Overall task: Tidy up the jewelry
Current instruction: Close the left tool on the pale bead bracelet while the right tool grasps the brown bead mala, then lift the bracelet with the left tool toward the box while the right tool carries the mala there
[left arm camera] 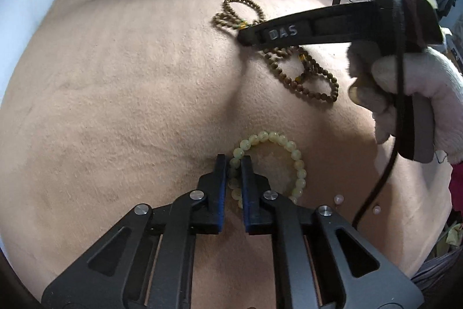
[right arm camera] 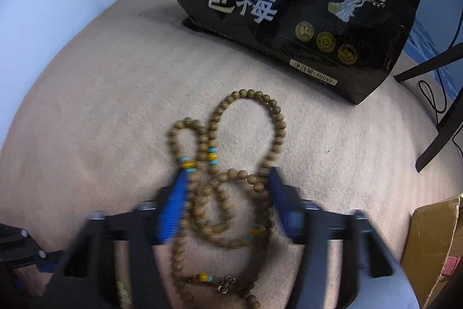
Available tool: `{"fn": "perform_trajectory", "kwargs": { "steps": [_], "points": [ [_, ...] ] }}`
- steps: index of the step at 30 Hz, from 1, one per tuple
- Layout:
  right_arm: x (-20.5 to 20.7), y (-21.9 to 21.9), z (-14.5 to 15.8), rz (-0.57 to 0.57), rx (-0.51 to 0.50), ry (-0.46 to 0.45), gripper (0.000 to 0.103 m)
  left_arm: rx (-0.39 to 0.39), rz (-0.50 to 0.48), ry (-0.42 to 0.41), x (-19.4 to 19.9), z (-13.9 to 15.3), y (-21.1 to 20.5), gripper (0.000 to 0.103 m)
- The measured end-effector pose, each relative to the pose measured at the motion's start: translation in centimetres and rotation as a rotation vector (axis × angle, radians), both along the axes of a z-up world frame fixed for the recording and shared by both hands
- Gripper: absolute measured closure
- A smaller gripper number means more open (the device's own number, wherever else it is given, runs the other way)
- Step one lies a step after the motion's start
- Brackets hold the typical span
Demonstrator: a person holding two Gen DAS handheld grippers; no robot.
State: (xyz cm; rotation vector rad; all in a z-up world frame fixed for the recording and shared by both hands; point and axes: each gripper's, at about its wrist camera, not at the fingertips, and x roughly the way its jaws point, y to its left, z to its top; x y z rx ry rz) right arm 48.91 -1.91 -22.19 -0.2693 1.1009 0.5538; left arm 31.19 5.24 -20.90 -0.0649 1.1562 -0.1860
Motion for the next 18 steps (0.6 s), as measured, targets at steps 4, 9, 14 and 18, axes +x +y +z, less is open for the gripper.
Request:
{"fn": "perform_trajectory", "kwargs": {
  "steps": [4,9,14,18],
  "points": [
    [0.0,-0.9,0.5,-0.02,0.054,0.029,0.092,0.001,0.009,-0.008,0.3,0.2,0.0,0.098],
    [-0.7,-2.0,1.3,-0.04,0.074,0.023,0.092,-0.026,0.022,-0.034,0.1,1.5,0.2,0.098],
    [-2.2,-4.3,3.9,-0.068,0.132,0.002,0.092,-0.046,0.021,-0.081,-0.4,3.4,-0.2,0.098],
    [-3.3,-6.0,6.2,-0.089,0.18,-0.027,0.092,-0.058,0.013,-0.123,-0.9,5.1,-1.0,0.098]
  ]
}}
